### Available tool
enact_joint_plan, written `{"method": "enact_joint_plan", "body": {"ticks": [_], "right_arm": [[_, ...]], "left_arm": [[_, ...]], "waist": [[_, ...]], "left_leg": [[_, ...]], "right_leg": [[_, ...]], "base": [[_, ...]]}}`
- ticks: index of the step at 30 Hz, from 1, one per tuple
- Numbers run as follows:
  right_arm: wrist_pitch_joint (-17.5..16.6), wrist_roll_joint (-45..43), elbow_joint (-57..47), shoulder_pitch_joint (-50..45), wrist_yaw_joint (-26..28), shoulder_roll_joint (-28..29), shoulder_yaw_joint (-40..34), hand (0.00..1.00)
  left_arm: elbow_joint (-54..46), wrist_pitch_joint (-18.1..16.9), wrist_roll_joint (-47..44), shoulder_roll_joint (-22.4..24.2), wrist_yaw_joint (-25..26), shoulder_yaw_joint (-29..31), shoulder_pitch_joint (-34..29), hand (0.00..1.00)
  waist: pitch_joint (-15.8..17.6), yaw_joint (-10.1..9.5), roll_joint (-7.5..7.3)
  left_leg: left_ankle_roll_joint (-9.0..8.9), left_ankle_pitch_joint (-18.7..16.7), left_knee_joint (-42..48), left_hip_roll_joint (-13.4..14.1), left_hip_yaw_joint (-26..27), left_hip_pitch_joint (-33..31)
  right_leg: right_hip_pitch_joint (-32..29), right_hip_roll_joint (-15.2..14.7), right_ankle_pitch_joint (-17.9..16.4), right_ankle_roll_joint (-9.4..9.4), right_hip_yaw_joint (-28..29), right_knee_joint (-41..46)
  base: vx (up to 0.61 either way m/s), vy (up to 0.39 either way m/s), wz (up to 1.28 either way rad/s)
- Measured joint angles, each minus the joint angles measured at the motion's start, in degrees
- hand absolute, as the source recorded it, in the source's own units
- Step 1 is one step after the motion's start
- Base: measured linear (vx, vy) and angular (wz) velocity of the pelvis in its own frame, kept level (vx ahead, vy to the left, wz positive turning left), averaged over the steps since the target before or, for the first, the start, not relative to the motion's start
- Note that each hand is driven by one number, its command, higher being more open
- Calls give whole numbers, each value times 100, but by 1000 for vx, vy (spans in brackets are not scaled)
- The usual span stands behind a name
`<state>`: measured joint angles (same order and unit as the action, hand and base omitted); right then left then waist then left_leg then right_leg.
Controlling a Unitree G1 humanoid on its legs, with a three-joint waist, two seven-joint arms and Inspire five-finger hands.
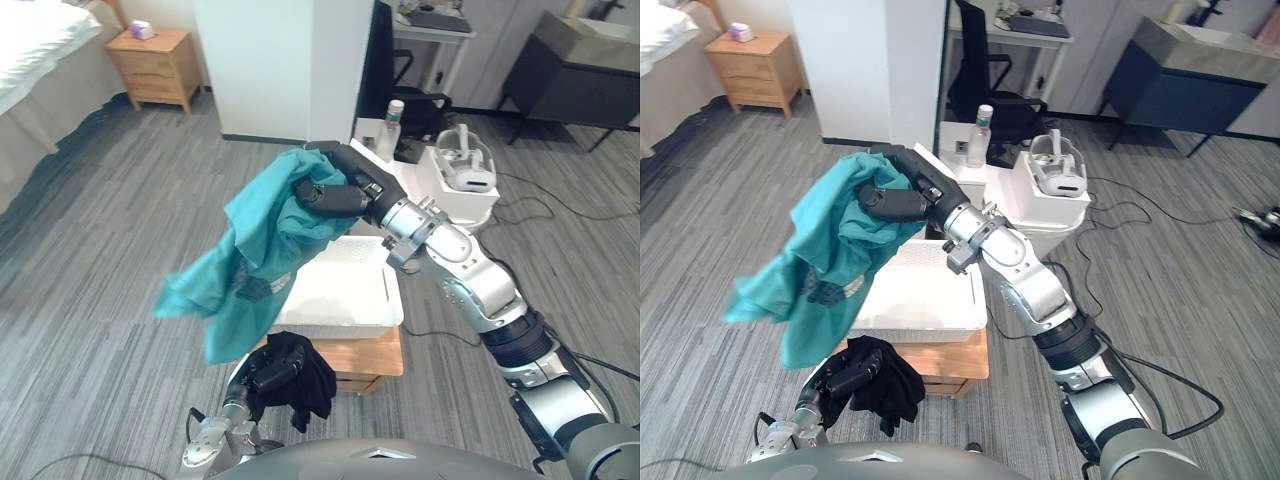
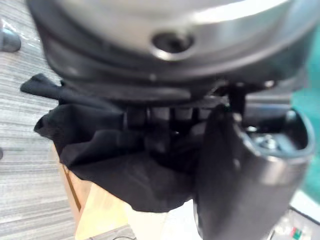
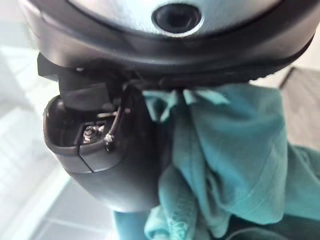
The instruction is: Tidy up the quilt and then pick up the clothes from the bed and put them into the laundry hamper
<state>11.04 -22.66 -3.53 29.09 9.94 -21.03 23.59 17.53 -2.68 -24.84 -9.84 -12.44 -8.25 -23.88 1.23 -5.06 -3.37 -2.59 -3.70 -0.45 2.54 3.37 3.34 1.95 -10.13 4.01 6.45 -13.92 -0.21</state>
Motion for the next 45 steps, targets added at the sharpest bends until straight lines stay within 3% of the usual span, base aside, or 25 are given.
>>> {"method": "enact_joint_plan", "body": {"ticks": [7,12,15,16,18,19,22,26,27,31,36,40,43,45], "right_arm": [[66,441,1048,595,-562,337,63,0],[63,611,1303,658,-704,343,-46,0],[-65,860,1527,663,-818,354,-336,0],[-235,895,1647,682,-880,355,-558,0],[-395,1031,1817,686,-943,355,-759,0],[-460,1211,2054,689,-1007,355,-903,0],[-534,1372,2597,687,-1150,352,-1109,0],[-873,1854,3112,755,-1318,324,-1367,0],[-996,2042,3303,866,-1382,298,-1406,100],[-1464,2373,3493,989,-1590,-3,-1419,100],[-1770,2465,3476,979,-1758,0,-1383,100],[-1798,2644,3219,665,-1902,100,-1160,100],[-1797,2697,2642,155,-1932,163,-943,100],[-1792,2705,2538,-70,-1924,324,-852,100]], "left_arm": [[-138,214,323,13,-202,235,-191,0],[-138,291,532,-83,-406,263,-150,0],[-139,299,554,-157,-537,352,113,0],[-188,298,552,-199,-538,462,341,0],[-234,293,547,-242,-529,579,564,0],[-235,290,544,-245,-496,675,770,0],[-235,253,538,-250,-369,759,1130,0],[-235,103,518,-251,-163,772,1541,0],[-232,29,506,-255,-122,808,1650,0],[-215,-203,466,-337,-46,892,1918,0],[-194,-260,220,-464,-54,946,2004,0],[-202,-259,218,-435,-76,914,1935,0],[-218,-253,273,-403,-71,919,1789,0],[-221,-220,364,-392,-48,933,1566,0]], "waist": [[38,-224,87],[94,-261,103],[386,-264,90],[693,-247,79],[1005,-247,88],[1282,-236,133],[1691,-213,217],[2070,-173,389],[2232,-132,445],[2449,-74,554],[2450,-12,556],[2448,11,560],[2408,45,517],[2180,39,464]], "left_leg": [[-2,169,-68,4,-268,-250],[-87,267,-65,-11,-358,-457],[-117,323,-46,2,-357,-697],[-150,342,15,7,-337,-894],[-159,385,84,28,-265,-1105],[-143,446,144,50,-215,-1254],[-144,515,181,47,-199,-1417],[-119,577,254,44,-169,-1698],[-112,585,257,38,-150,-1703],[-93,597,295,-2,-80,-1828],[-91,599,349,-12,-43,-1835],[-87,595,318,14,10,-1583],[-67,598,154,-8,60,-1254],[-69,644,4,14,89,-1164]], "right_leg": [[-2,-8,-16,-21,-326,-87],[-118,21,-40,-61,-335,-113],[-334,28,-62,-95,-294,-99],[-491,28,-73,-114,-235,-94],[-668,36,-53,-125,-174,-83],[-792,43,6,-159,-155,-78],[-952,44,115,-183,-107,-80],[-1265,45,350,-259,25,-82],[-1291,39,427,-275,34,-85],[-1462,2,622,-317,170,-87],[-1480,-13,636,-301,194,-87],[-1260,24,616,-311,282,-111],[-996,9,315,-297,316,-104],[-981,26,162,-158,330,-102]], "base": [[-64,-15,28],[-20,-7,14],[-62,-8,7],[-106,2,4],[-128,5,3],[-114,12,1],[-37,23,1],[5,61,-2],[-16,71,-6],[-12,87,-11],[-2,24,-4],[-24,1,-8],[-32,-14,-4],[-1,-78,-8]]}}
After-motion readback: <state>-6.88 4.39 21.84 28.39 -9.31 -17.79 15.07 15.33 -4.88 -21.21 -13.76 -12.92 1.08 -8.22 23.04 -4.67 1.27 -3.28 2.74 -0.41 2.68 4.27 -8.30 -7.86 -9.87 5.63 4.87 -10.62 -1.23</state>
